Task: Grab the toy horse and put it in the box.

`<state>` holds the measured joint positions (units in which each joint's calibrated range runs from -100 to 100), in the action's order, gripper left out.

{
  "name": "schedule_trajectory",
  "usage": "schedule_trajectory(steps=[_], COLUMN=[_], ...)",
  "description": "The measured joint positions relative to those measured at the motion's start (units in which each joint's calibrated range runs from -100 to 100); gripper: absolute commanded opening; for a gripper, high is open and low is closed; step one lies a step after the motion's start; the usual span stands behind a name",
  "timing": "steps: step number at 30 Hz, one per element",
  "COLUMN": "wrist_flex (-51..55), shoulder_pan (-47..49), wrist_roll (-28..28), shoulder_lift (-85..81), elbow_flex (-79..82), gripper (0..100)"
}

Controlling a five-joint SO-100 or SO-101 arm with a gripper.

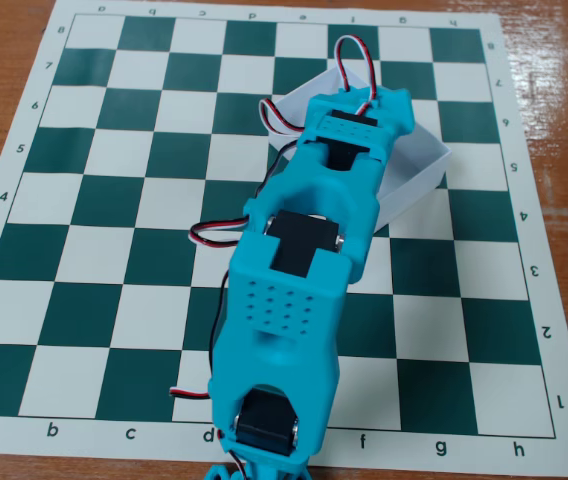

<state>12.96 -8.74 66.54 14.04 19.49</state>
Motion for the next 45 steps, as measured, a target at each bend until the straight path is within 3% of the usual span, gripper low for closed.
schedule_trajectory(steps=[4, 9, 13, 22, 27, 31, 45], wrist_flex=[0.0, 0.0, 4.8, 29.1, 49.3, 56.2, 56.5], shoulder_pan=[1.1, 1.3, 1.1, -3.3, -3.1, -1.1, 9.2], wrist_roll=[-3.0, -4.1, -4.1, -4.1, -4.3, -4.1, -4.0], shoulder_lift=[0.0, -0.5, -8.7, -58.6, -89.4, -108.2, -113.5], elbow_flex=[0.0, 0.5, 5.7, 37.4, 50.7, 61.6, 79.9], gripper=[31, 30, 0, 0, 0, 0, 0])
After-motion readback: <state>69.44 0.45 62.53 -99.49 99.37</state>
